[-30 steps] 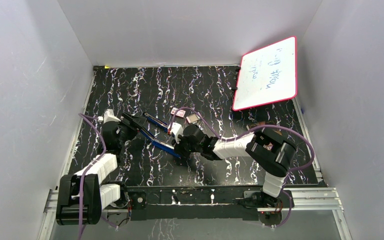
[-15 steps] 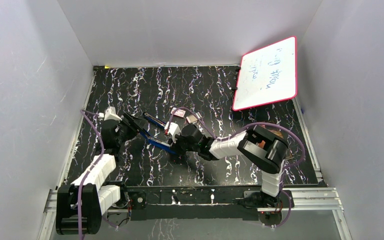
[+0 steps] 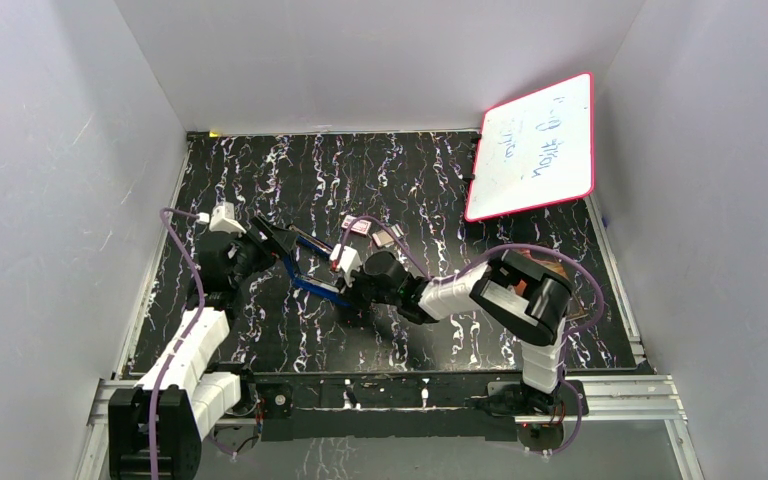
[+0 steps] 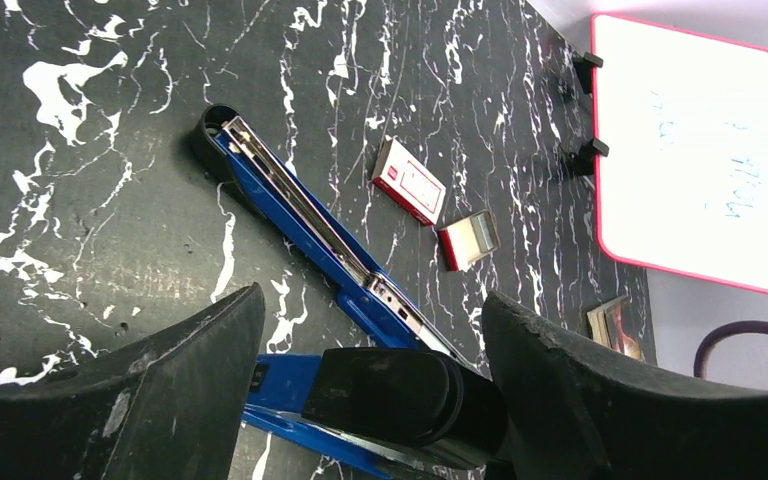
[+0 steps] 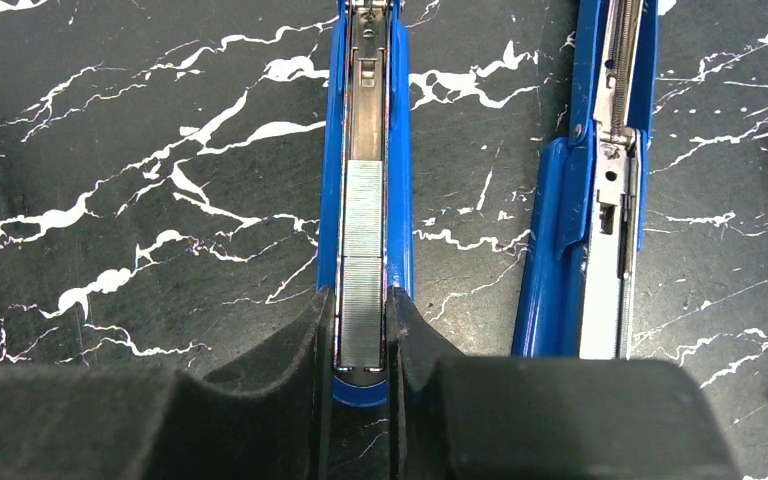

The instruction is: Load the staples into the stapler

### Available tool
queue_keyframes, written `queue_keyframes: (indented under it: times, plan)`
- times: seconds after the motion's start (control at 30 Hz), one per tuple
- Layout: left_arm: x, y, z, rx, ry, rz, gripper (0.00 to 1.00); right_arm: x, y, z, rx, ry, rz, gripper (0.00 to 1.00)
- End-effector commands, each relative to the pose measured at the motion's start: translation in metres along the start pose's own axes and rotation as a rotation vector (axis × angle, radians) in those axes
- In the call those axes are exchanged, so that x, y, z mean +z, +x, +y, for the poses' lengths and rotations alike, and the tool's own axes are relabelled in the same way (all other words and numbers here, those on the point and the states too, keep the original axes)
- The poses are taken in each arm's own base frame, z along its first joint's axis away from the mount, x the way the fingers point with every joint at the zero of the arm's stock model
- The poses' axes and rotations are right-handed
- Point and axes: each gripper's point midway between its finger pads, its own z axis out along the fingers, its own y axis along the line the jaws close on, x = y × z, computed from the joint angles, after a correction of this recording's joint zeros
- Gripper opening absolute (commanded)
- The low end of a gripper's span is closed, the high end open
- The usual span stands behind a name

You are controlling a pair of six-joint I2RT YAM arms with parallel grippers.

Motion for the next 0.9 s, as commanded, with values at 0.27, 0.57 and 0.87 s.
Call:
queue_keyframes:
  times: [0.27,0.57,0.87]
  plan:
    - [-0.005,-0.007,-0.032,0.035,0.102,0.027,0.79,-0.063,-0.070,-0.009,-0.041,0.091,-0.293,0.69]
    - [-0.004,0.003,-0.051,0.028,0.177,0.076,0.79,-0.087,-0.067,-0.016,-0.035,0.145,-0.286,0.73]
    - [0.011,0.003,-0.036,0.104,0.068,0.161,0.80,-0.101,-0.046,-0.044,0.068,0.269,-0.179,0.74]
